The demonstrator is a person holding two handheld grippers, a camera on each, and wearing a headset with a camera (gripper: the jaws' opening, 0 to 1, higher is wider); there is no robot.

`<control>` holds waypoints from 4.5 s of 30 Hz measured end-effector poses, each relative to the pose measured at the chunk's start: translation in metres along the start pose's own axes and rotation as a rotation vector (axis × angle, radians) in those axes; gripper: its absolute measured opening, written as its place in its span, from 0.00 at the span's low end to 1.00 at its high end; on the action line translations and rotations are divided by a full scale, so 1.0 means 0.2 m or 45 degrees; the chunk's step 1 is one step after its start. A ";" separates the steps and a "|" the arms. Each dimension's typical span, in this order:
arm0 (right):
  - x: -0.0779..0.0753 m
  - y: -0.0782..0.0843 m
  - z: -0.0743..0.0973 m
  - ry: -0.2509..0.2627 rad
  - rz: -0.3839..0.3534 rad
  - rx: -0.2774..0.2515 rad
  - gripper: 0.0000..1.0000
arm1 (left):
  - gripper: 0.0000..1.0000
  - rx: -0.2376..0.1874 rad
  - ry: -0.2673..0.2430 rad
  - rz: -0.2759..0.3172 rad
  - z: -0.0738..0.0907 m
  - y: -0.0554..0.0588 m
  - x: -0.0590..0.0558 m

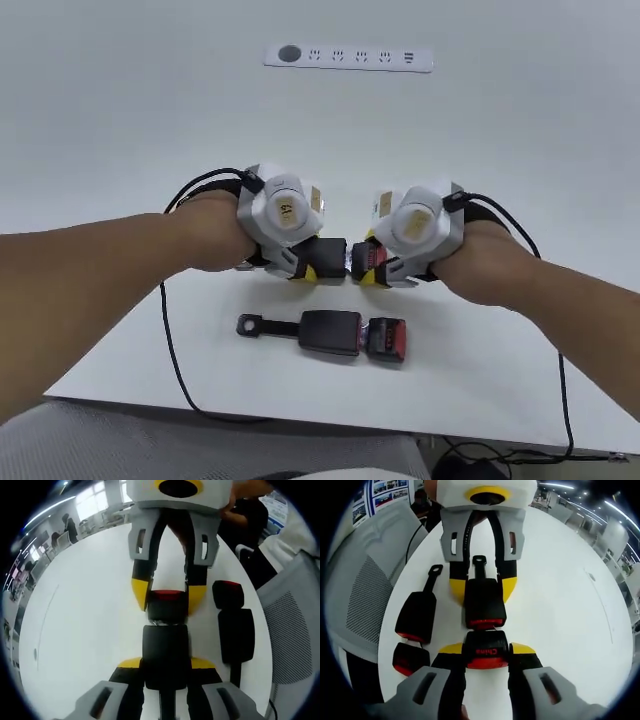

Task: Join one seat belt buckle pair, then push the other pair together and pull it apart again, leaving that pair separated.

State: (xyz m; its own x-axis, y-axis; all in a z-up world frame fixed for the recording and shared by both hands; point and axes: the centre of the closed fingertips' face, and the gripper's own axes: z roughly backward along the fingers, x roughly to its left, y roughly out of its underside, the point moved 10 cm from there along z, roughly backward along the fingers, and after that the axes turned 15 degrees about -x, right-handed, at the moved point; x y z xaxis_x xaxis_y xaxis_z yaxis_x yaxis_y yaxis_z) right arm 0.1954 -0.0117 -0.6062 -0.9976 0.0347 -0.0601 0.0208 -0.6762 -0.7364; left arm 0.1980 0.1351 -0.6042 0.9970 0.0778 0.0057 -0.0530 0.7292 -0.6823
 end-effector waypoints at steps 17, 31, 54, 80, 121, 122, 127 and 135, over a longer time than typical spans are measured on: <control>-0.01 0.07 0.10 -0.005 0.008 0.032 0.31 | 0.32 0.042 0.013 -0.005 -0.01 -0.01 0.01; -0.01 0.41 0.49 0.053 -0.061 0.182 0.33 | 0.33 0.042 0.002 -0.003 -0.01 -0.01 0.00; 0.08 0.47 0.77 0.444 -0.382 0.068 0.61 | 0.49 -0.025 -0.240 0.119 0.16 -0.05 -0.07; 0.60 0.41 0.84 0.623 -0.538 -0.186 1.00 | 1.00 -0.179 -0.555 0.491 0.59 0.21 -0.66; 0.67 0.32 0.87 0.712 -0.648 -0.216 1.00 | 1.00 -0.347 -0.736 0.655 0.69 0.30 -0.77; 0.67 0.32 0.87 0.712 -0.646 -0.217 1.00 | 1.00 -0.355 -0.737 0.647 0.69 0.30 -0.76; 0.66 0.30 0.87 0.709 -0.647 -0.217 1.00 | 1.00 -0.368 -0.732 0.643 0.68 0.28 -0.76; 0.67 0.33 0.85 0.697 -0.571 -0.160 1.00 | 1.00 -0.367 -0.736 0.652 0.67 0.29 -0.76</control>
State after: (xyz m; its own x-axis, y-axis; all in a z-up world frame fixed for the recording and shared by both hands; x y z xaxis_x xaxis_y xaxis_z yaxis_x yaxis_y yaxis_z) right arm 0.0526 -0.1759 -0.5485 -0.7360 0.6759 -0.0385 -0.3431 -0.4215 -0.8394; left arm 0.0366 0.2566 -0.5455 0.6621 0.7486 -0.0354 -0.3980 0.3112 -0.8630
